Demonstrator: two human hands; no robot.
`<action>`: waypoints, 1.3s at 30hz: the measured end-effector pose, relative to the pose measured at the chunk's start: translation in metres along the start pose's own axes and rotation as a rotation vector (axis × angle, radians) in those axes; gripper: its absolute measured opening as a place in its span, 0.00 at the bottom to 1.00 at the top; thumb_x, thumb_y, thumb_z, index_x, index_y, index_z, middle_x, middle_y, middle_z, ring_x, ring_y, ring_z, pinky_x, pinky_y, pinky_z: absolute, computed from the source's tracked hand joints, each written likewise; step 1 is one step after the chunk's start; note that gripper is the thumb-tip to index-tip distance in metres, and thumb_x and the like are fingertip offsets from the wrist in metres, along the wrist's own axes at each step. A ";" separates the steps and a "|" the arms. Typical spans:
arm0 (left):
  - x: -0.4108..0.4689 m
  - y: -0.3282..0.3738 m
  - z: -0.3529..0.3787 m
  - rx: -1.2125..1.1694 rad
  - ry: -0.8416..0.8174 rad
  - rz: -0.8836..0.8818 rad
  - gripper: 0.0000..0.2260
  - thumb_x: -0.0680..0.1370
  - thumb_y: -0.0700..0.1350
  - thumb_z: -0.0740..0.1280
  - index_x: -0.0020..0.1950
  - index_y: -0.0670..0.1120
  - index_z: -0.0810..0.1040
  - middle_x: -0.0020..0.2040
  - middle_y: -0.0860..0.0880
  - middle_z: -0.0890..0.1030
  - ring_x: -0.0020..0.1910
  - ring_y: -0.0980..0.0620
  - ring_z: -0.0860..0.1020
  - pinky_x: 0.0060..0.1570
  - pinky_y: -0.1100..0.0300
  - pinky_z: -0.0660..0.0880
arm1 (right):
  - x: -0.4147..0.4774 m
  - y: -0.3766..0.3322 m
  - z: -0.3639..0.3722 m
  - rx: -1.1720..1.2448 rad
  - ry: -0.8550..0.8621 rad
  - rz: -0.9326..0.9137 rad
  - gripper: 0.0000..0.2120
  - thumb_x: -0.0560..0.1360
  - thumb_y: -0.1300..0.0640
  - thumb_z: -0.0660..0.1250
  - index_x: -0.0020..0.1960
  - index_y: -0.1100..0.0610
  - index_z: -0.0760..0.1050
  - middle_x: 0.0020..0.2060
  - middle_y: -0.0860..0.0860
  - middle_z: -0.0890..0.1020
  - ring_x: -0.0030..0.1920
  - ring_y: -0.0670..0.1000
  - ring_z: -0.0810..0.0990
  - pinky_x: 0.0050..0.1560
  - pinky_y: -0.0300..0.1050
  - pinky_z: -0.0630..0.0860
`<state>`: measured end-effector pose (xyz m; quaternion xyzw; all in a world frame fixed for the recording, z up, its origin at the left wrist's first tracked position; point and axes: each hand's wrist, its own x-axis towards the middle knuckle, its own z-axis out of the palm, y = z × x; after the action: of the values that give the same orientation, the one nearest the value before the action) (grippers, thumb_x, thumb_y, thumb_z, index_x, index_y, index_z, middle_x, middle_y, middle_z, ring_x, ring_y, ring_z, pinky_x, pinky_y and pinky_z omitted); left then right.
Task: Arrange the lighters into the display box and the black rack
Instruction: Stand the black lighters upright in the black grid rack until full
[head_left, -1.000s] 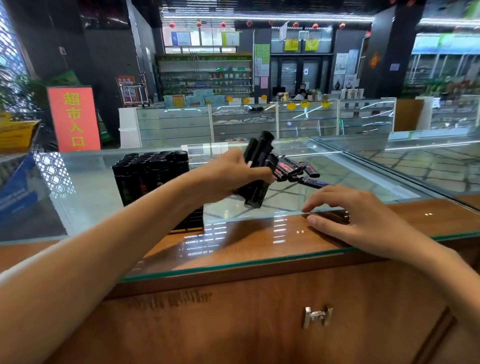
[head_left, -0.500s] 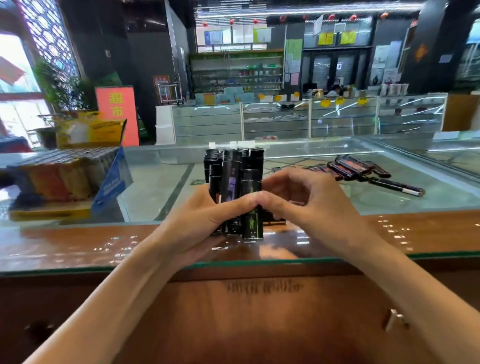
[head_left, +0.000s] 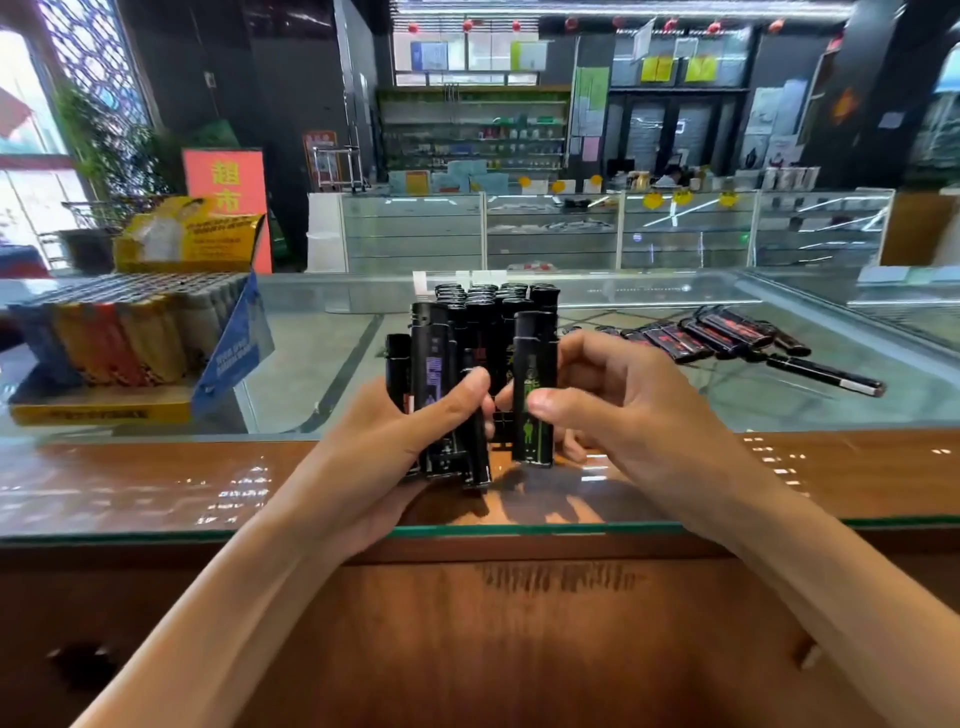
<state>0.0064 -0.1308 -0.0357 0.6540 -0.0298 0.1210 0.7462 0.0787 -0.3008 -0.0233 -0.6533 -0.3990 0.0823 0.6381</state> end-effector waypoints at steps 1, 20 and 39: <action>0.000 0.000 -0.002 -0.001 0.004 -0.004 0.12 0.70 0.49 0.71 0.46 0.43 0.82 0.41 0.42 0.81 0.42 0.48 0.82 0.39 0.56 0.80 | 0.001 0.000 -0.006 0.030 -0.009 0.008 0.10 0.71 0.66 0.68 0.51 0.68 0.74 0.43 0.57 0.85 0.34 0.47 0.78 0.28 0.36 0.71; -0.009 0.006 -0.041 -0.121 0.139 -0.063 0.10 0.64 0.43 0.76 0.43 0.44 0.83 0.40 0.45 0.81 0.41 0.50 0.80 0.37 0.53 0.79 | 0.042 -0.005 -0.031 -0.273 0.017 -0.086 0.09 0.72 0.65 0.69 0.50 0.69 0.78 0.39 0.60 0.84 0.37 0.53 0.84 0.40 0.42 0.81; -0.010 0.008 -0.045 -0.199 0.087 -0.075 0.06 0.64 0.45 0.73 0.39 0.47 0.85 0.37 0.46 0.81 0.37 0.51 0.79 0.36 0.52 0.77 | 0.057 0.011 0.042 -0.568 0.271 -0.179 0.05 0.68 0.63 0.76 0.42 0.60 0.81 0.29 0.44 0.80 0.30 0.40 0.81 0.33 0.31 0.78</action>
<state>-0.0101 -0.0870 -0.0362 0.5713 0.0152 0.1174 0.8121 0.0953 -0.2309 -0.0171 -0.7726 -0.3733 -0.1766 0.4822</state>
